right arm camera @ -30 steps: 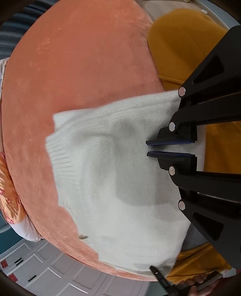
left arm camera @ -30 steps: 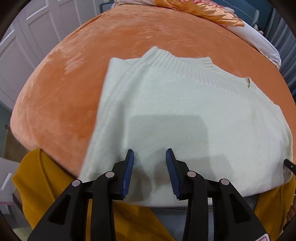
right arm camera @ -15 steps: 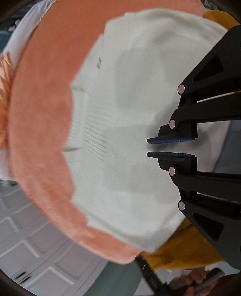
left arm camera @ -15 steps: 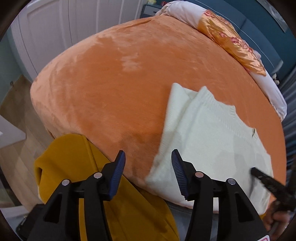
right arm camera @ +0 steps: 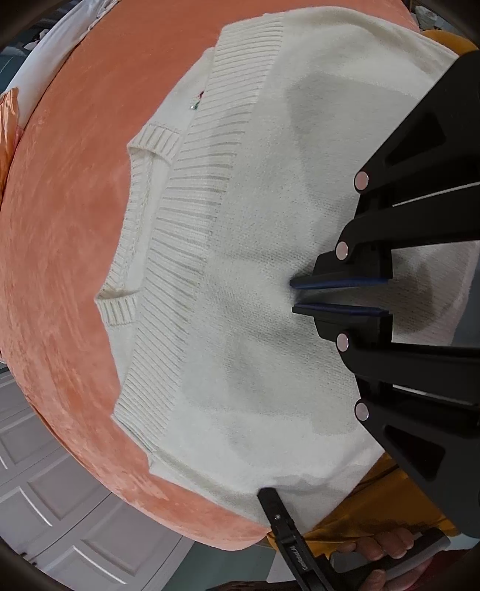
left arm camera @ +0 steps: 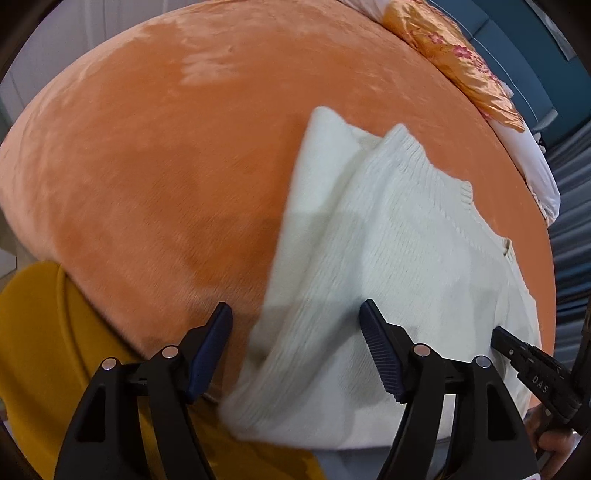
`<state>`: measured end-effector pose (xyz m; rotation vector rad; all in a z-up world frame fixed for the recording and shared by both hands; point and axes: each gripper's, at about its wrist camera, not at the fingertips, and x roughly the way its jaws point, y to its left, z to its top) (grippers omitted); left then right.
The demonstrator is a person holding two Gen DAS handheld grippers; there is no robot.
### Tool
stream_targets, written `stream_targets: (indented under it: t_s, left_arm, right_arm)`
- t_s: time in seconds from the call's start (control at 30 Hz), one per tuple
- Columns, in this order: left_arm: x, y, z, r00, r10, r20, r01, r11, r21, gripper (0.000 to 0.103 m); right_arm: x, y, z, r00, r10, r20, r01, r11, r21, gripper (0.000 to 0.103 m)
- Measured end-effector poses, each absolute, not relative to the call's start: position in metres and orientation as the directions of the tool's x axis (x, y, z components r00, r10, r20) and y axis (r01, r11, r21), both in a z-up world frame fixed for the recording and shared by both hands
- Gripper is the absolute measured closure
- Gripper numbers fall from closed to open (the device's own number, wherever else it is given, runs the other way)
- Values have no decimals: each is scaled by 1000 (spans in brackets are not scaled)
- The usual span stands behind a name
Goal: Fold small clothes
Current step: 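Grasp the sweater side with the left gripper and fold it across the body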
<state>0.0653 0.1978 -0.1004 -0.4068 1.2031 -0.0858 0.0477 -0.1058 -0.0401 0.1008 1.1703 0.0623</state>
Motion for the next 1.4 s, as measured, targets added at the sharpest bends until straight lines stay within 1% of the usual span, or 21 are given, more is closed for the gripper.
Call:
stream_targets:
  t_s: [0.03,0.07,0.13,0.17,0.2,0.23,0.3,0.37,0.4,0.43,0.53,0.6,0.73,0.87,0.97,1.03,1.1,1.2,1.27,1.33,1.4]
  left_arm:
    - [67,198,-101,367,-287,-885,-147,921,-360,37]
    - [69,197,-100,367,-301,-880,-141,917,-372,44]
    - [71,193,-96,369,-317,-874,-122,915,-384,64]
    - [72,191,-92,372,-322,-870,-108,916,-386,72]
    - [72,189,-89,373,-327,-868,-105,915,-389,86]
    - [72,186,-83,376,-332,-865,-99,914,-394,87]
    - [71,182,-72,389,-345,-854,-83,910,-405,89]
    - [67,170,-49,417,-369,-831,-35,907,-420,89]
    - [64,163,-37,430,-379,-819,-5,907,-422,90]
    - [62,154,-26,441,-387,-810,26,907,-419,90]
    - [56,119,6,472,-394,-789,131,916,-379,90]
    - [51,94,25,496,-399,-771,193,917,-350,90]
    - [43,43,49,486,-468,-738,307,882,-358,91]
    - [35,-18,43,429,-496,-755,428,848,-313,91]
    - [28,-64,20,365,-493,-790,496,821,-283,91]
    - [23,-93,-4,319,-469,-823,537,806,-251,91]
    - [18,-115,-33,273,-428,-862,559,799,-219,91]
    - [14,-127,-53,256,-395,-882,569,799,-193,91]
    - [11,-130,-49,281,-377,-883,577,801,-159,88]
    - [8,-128,-41,298,-379,-876,567,809,-158,78]
    - [1,-121,-29,303,-417,-857,572,799,-187,73]
  right_arm:
    - [48,-107,-40,389,104,-916,3,993,114,97]
    - [48,-107,-40,389,106,-915,3,993,117,97]
    - [48,-108,-41,391,110,-914,1,993,120,97]
    - [47,-108,-41,392,112,-913,0,992,122,97]
    - [47,-108,-41,395,115,-912,-1,992,125,97]
    - [46,-109,-41,396,117,-911,-1,992,127,97]
    - [45,-110,-39,401,126,-907,2,990,138,96]
    - [42,-111,-37,409,140,-902,8,987,157,96]
    - [39,-114,-34,419,163,-893,11,983,185,92]
    - [34,-117,-31,431,189,-883,14,976,215,86]
    - [14,-128,-22,465,228,-856,29,962,272,79]
    - [-5,-140,-18,479,230,-847,53,956,290,78]
    - [-44,-176,-17,494,211,-844,128,942,310,78]
    - [-80,-218,-17,508,169,-845,233,917,323,78]
    - [-105,-249,-17,526,130,-841,314,889,334,76]
    - [-117,-268,-17,539,109,-835,358,868,344,76]
    - [-125,-282,-15,561,121,-819,383,839,386,76]
    - [-123,-295,-9,601,162,-783,376,807,456,76]
    - [-115,-299,-3,625,194,-756,353,794,495,69]
    - [-98,-296,3,641,243,-728,312,784,536,53]
    - [-79,-290,4,642,291,-710,277,775,568,49]
